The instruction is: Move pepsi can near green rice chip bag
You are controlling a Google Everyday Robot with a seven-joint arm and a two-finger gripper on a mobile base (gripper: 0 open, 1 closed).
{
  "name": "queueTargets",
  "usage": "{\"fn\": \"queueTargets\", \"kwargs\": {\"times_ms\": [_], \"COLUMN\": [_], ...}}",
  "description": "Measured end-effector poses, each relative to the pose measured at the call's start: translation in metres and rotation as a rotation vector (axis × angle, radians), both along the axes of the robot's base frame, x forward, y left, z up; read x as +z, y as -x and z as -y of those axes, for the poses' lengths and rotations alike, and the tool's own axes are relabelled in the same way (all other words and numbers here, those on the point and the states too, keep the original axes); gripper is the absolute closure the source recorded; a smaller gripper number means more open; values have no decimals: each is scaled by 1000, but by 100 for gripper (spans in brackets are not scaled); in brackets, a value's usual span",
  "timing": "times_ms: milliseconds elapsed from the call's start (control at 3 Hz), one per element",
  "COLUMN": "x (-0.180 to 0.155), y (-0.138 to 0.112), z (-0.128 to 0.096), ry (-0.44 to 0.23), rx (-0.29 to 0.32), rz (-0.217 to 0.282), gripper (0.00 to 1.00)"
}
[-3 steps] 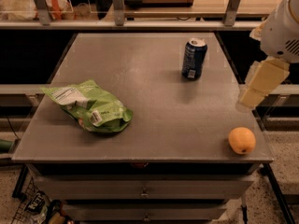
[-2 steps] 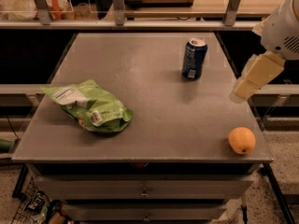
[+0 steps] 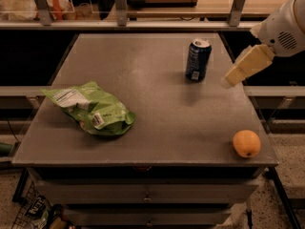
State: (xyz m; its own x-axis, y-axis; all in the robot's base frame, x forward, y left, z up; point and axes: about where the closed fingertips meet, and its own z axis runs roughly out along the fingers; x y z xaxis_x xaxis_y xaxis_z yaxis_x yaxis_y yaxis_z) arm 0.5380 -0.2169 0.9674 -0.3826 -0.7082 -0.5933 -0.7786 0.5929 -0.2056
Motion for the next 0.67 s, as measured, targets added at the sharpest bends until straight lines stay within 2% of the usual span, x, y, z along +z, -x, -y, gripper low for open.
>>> {"fn": "queueTargets", "kwargs": {"times_ms": [333, 667], "x": [-11, -24], "y": [-25, -53], "z": [-7, -15], "ry": [-86, -129], "rx": [-32, -69], "rz": [0, 18], "gripper": [0, 0]}}
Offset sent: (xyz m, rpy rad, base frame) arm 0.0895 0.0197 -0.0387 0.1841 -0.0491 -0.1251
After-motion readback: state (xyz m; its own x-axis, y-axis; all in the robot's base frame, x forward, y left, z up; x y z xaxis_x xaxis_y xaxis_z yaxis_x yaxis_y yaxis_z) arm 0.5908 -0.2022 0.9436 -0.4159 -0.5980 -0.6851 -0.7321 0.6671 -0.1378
